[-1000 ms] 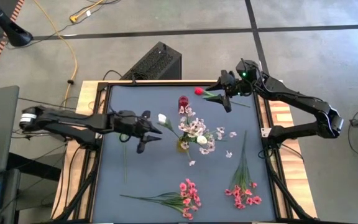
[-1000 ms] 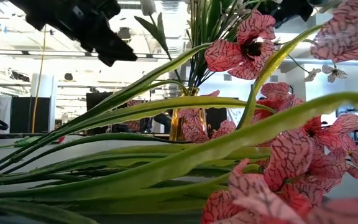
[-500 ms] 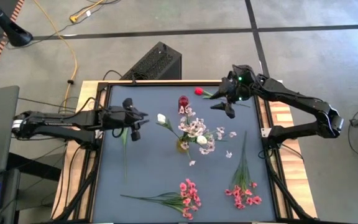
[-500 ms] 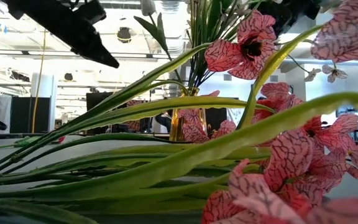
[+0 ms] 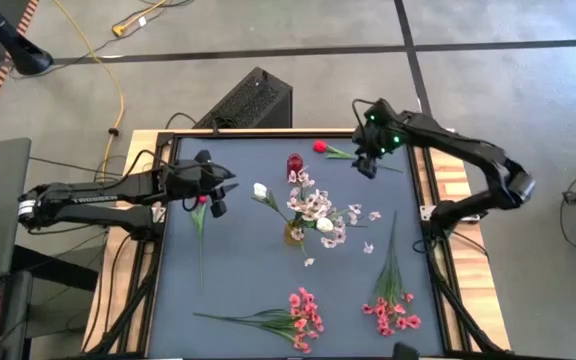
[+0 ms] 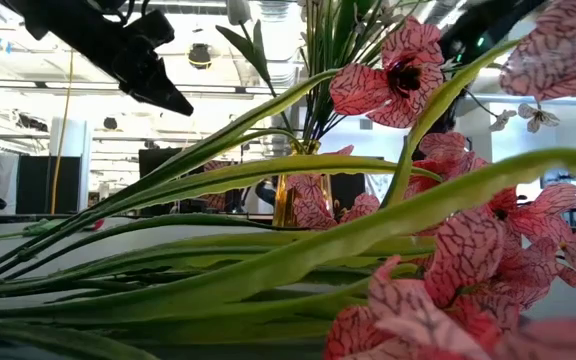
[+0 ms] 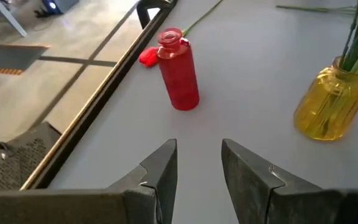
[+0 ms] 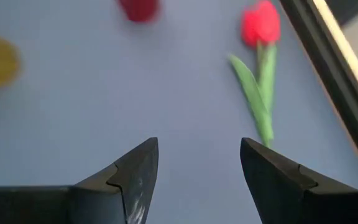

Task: Sort flowers into vase by color
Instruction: Put the right red flower into the red flower vase

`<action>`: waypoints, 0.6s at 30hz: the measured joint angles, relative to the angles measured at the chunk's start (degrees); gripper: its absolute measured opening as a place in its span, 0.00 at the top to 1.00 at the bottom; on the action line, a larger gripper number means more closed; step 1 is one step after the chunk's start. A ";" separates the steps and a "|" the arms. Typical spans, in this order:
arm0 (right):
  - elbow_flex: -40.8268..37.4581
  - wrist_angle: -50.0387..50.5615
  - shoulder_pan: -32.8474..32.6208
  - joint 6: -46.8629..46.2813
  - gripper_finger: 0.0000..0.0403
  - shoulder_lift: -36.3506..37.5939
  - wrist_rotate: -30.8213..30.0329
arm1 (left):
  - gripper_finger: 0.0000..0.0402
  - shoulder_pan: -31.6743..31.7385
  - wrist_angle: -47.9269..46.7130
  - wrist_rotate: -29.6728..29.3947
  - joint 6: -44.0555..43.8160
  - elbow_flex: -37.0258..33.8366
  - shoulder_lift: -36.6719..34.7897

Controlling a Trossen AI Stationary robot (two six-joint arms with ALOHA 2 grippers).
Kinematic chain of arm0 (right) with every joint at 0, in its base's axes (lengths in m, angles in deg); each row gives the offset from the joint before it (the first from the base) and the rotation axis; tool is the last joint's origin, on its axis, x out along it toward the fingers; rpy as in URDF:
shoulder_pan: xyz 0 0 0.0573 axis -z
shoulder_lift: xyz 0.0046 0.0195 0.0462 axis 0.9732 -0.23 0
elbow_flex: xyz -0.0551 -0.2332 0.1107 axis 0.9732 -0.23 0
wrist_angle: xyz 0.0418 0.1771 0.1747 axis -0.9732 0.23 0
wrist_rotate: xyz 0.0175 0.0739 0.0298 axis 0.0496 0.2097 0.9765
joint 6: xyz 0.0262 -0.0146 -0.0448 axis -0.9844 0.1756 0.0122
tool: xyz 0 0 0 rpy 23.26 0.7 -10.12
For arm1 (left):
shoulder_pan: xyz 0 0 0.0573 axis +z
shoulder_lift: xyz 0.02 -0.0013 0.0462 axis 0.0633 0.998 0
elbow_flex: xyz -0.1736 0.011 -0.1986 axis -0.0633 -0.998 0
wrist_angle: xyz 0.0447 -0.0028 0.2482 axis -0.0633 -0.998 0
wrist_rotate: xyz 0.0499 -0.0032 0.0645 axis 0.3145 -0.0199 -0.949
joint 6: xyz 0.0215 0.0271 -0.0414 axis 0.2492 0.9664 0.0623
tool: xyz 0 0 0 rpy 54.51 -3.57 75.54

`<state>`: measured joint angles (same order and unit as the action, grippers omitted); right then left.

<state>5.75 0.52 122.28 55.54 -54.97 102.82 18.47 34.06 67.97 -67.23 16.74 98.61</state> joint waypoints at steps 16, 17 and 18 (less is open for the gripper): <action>-0.04 -4.75 5.10 4.05 0.37 -19.79 -8.66 | 0.71 0.21 0.05 0.37 -2.23 0.00 -0.02; -0.04 -5.97 5.10 4.04 0.37 -20.23 -8.69 | 0.71 0.21 0.07 0.39 -2.51 0.00 -0.02; -0.04 -7.21 5.10 4.04 0.37 -20.56 -8.81 | 0.71 0.21 0.07 0.39 -2.73 0.00 -0.02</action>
<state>5.70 -6.69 127.38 59.58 -75.52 94.01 18.68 34.13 68.36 -69.96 16.74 98.59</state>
